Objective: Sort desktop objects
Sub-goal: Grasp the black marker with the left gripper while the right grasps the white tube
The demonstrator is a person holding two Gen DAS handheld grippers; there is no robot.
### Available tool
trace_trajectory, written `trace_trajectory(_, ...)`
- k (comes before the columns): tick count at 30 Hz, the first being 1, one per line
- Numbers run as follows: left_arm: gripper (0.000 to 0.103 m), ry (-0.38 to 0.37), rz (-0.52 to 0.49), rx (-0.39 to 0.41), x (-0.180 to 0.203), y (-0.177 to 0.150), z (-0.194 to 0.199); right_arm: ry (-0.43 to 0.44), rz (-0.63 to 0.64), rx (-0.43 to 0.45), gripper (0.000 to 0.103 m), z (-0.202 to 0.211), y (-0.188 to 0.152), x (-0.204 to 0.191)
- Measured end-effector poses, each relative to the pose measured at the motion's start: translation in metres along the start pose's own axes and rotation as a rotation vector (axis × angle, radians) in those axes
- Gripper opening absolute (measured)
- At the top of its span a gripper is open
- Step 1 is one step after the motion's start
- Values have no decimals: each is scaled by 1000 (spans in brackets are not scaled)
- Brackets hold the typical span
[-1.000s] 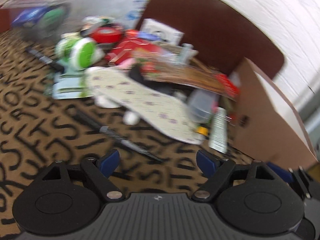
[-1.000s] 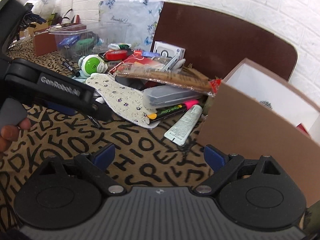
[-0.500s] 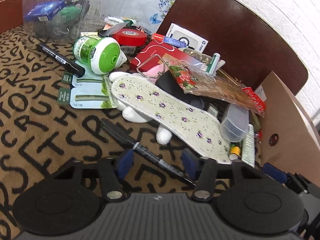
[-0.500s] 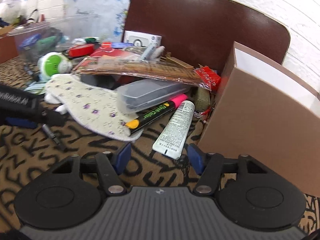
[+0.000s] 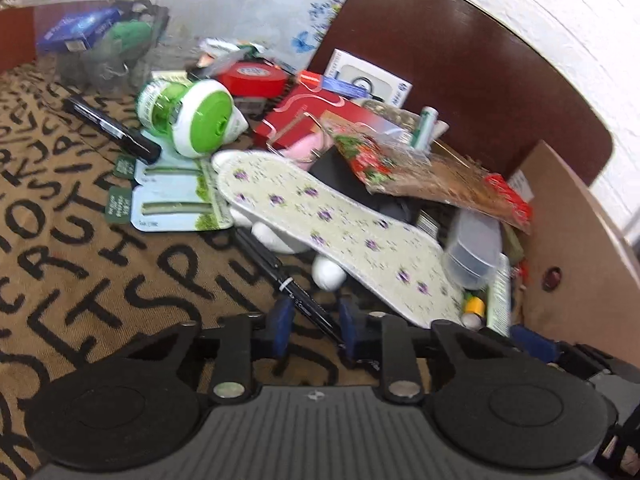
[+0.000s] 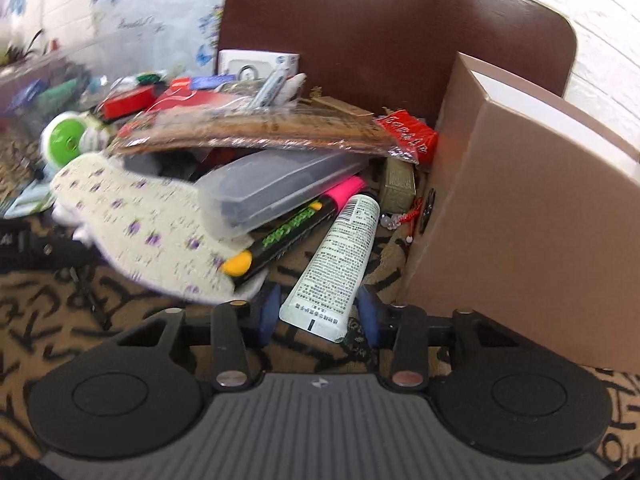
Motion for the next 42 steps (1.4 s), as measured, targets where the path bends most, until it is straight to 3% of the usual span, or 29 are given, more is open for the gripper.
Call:
trace_trajectory(2,17,-39,-8,-19,2,-3,5,80,-6,-30,8,13,-5,-6)
trace_trajectory(3,10,-55,-24,-22,4,-4,8,115,-23,-38,1,21,-9,-9)
trace_trajectory(4,4,-71,-39,-28,7,-6,11,127,-7,-35,1,29,-12,-12)
trace_trajectory(9,0,-141,-72,-103,16,-22,20,132,-19,-10,4,43,-12,-14)
trace_trajectory(11,0,-139,-75,-106,17,-23,23,96,-11,10,15,40,-6,-10)
trace_trajectory(12,0,-130,-59,-102,16,-22,24,82,-8,26,25,37,-2,-8)
trace_trajectory(13,9,-123,-35,-96,15,-20,23,69,-9,41,35,32,3,-5)
trace_trajectory(14,18,-114,-7,-89,13,-17,21,51,-9,55,38,26,8,-3)
trace_trajectory(15,37,-99,25,-77,11,-14,19,30,-7,68,38,21,12,-2)
trace_trajectory(16,44,-86,49,-60,9,-11,18,13,-4,75,38,15,15,0)
trace_trajectory(22,50,-29,30,0,9,-2,-4,-98,-13,35,40,-24,10,5)
trace_trajectory(26,50,-17,-2,28,12,0,-12,-111,-64,36,41,-34,11,10)
trace_trajectory(30,29,-18,-129,33,16,-3,-13,-71,-125,23,39,-36,11,15)
trace_trajectory(34,20,-50,-94,10,8,-3,-7,21,-105,7,38,-14,3,9)
trace_trajectory(42,19,-138,-96,-48,-4,-17,31,253,58,-32,33,62,-24,-22)
Point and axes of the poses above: each gripper's, at about its wrist camera, not at the fingertips, and z roughly against the way its jaws point, x to its right, y to its top, the point moved 7 cm from there along -z, roughly the way its jaws point, and after that the axes turned 14 degrees about x, right-handed, at the moved point
